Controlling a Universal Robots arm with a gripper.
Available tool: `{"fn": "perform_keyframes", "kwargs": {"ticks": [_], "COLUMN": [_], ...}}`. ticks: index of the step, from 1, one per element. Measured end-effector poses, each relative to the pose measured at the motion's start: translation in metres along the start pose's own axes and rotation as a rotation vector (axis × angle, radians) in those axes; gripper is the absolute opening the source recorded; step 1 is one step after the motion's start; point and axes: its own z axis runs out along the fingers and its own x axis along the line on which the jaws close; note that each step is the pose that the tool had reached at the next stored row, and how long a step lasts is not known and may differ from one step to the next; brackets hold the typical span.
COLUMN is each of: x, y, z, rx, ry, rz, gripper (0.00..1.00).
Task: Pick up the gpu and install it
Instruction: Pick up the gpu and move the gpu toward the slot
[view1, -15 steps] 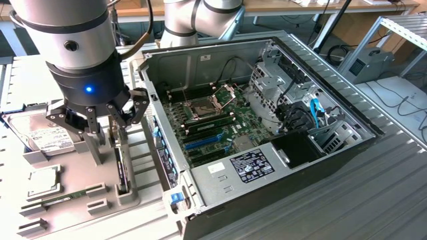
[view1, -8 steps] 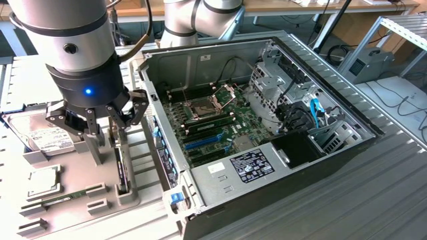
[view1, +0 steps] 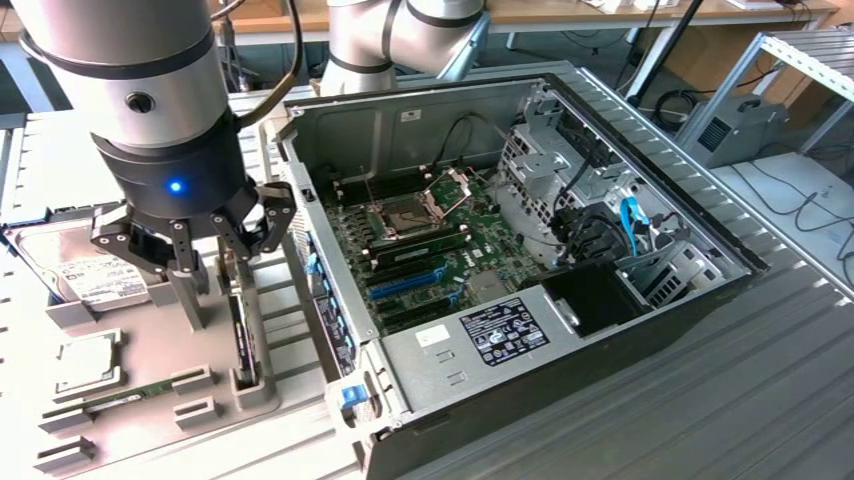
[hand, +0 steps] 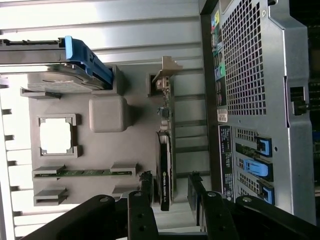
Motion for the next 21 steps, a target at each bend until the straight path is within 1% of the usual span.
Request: {"fn": "perform_keyframes", "kwargs": {"ticks": [21], "x": [0.0018], "y": [-0.0003], "z": [0.0059], "rx": [0.0000], "ry": [0.0000], "rz": [0.000], "gripper": [0.42]}}
